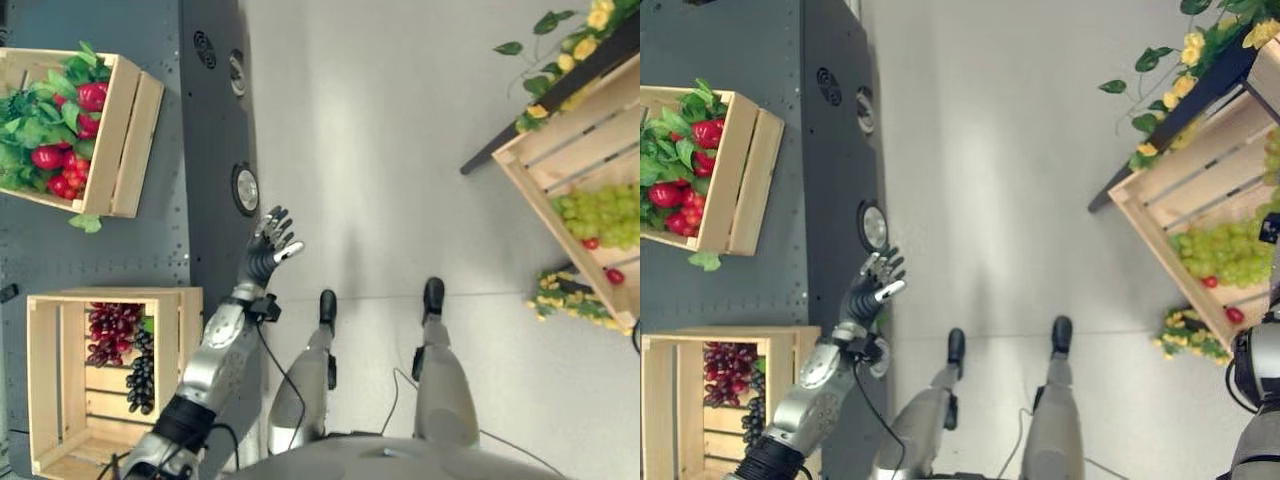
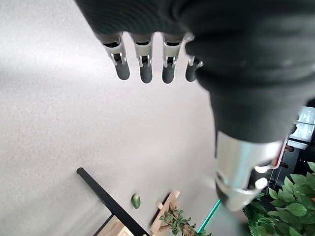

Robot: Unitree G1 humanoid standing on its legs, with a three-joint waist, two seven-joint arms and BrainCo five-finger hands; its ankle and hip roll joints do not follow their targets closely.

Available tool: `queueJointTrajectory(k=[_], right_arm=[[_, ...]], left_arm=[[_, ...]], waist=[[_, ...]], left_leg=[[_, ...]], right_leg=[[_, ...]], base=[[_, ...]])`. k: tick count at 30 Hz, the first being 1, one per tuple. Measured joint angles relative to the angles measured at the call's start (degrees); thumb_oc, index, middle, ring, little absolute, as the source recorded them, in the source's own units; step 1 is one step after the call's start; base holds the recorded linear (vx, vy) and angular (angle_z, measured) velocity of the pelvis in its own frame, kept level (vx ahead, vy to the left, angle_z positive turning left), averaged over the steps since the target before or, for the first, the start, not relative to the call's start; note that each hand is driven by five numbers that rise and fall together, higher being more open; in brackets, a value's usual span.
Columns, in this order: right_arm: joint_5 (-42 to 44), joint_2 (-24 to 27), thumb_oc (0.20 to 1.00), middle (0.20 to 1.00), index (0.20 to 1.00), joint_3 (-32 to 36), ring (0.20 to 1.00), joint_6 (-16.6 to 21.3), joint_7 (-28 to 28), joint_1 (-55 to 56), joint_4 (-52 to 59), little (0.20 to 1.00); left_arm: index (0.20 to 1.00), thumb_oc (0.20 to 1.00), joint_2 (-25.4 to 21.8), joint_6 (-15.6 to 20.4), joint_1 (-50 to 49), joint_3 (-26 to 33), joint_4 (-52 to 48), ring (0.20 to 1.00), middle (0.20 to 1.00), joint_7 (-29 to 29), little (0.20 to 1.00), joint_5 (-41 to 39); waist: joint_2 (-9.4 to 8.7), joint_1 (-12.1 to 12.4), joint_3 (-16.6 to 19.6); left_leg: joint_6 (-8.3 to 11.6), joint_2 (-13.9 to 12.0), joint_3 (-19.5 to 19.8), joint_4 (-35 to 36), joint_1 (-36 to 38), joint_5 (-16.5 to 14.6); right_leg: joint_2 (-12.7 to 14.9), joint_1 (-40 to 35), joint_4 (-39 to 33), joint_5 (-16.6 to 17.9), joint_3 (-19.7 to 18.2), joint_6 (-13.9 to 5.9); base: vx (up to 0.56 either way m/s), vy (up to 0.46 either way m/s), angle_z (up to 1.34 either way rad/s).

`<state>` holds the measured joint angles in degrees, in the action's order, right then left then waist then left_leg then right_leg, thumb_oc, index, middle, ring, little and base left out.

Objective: Pick up the fruits from the basket on one side to the basket on the other side

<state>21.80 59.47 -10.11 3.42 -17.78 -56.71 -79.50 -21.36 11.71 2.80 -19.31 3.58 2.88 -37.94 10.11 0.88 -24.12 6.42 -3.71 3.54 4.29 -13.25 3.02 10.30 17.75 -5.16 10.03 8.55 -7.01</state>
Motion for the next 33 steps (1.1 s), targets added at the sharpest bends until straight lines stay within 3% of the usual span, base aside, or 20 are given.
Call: queueJointTrajectory(k=[4,11,17,21,25,29,33], right_arm=[[-2.2,1.3,1.0,1.0,1.0,-2.1,1.0,-1.9,-0.3,-0.6,-2.1,1.0],[-13.7,1.4,1.0,1.0,1.0,-8.5,1.0,-2.6,-1.1,-0.3,0.9,1.0],[-19.0,-1.0,1.0,1.0,1.0,-0.8,1.0,-2.1,-5.5,13.7,24.0,1.0],[-20.7,-9.3,1.0,1.0,1.0,10.3,1.0,-0.3,-7.5,29.3,45.4,1.0],[-18.2,-19.5,1.0,1.0,1.0,13.6,1.0,3.1,-5.8,39.8,57.4,1.0],[-17.6,-28.3,1.0,1.0,1.0,11.0,1.0,6.8,-1.5,45.6,70.4,1.0],[-17.7,-28.8,1.0,1.0,1.0,6.4,1.0,7.6,2.2,45.7,74.4,1.0]], left_arm=[[1.0,1.0,-0.4,-0.1,0.6,-0.3,-0.2,1.0,1.0,0.1,1.0,-0.1],[1.0,1.0,-0.3,-0.1,2.2,-0.9,-0.2,1.0,1.0,0.7,1.0,-1.1],[1.0,1.0,0.7,0.1,2.9,1.3,0.0,1.0,1.0,2.1,1.0,-1.1],[1.0,1.0,2.6,0.6,2.4,4.1,0.4,1.0,1.0,3.3,1.0,-1.2],[1.0,1.0,2.9,1.4,1.9,5.4,1.0,1.0,1.0,3.4,1.0,-1.6],[1.0,1.0,4.7,1.5,0.3,7.6,2.8,1.0,1.0,3.4,1.0,-1.7],[1.0,1.0,6.7,2.0,-0.6,9.0,3.0,1.0,1.0,3.4,1.0,-1.6]], waist=[[0.15,0.0,-0.1],[0.19,-0.4,-0.1],[-0.05,-1.8,-0.3],[-1.08,-3.1,-0.9],[-2.43,-4.0,-1.8],[-3.37,-4.5,-2.2],[-3.79,-3.6,-2.1]], left_leg=[[0.0,0.1,0.5,0.0,-0.8,0.3],[0.03,0.2,0.7,-0.1,-0.6,0.3],[0.03,0.2,1.3,-0.4,-0.2,0.3],[0.04,0.1,1.4,-0.9,0.3,0.3],[0.15,0.0,1.5,-1.0,1.5,0.4],[0.38,-0.3,1.6,-0.9,2.4,0.5],[0.67,-0.9,2.2,-1.0,3.6,0.7]], right_leg=[[0.0,0.4,0.0,0.0,0.5,-0.02],[0.0,0.2,0.0,0.1,0.5,-0.01],[0.0,-0.8,0.0,0.1,1.2,-0.01],[-0.1,-1.8,0.1,0.1,1.6,0.06],[-0.3,-3.1,0.1,0.2,1.6,0.18],[-0.6,-4.1,0.1,0.3,1.6,0.43],[-1.1,-5.8,0.0,0.1,2.5,0.65]], base=[[0.0,-0.018,0.07],[0.0,0.0,0.0],[-0.01,0.002,0.05],[-0.01,-0.031,0.05],[0.01,-0.045,0.02],[0.01,-0.043,0.0],[0.01,-0.06,0.09]])
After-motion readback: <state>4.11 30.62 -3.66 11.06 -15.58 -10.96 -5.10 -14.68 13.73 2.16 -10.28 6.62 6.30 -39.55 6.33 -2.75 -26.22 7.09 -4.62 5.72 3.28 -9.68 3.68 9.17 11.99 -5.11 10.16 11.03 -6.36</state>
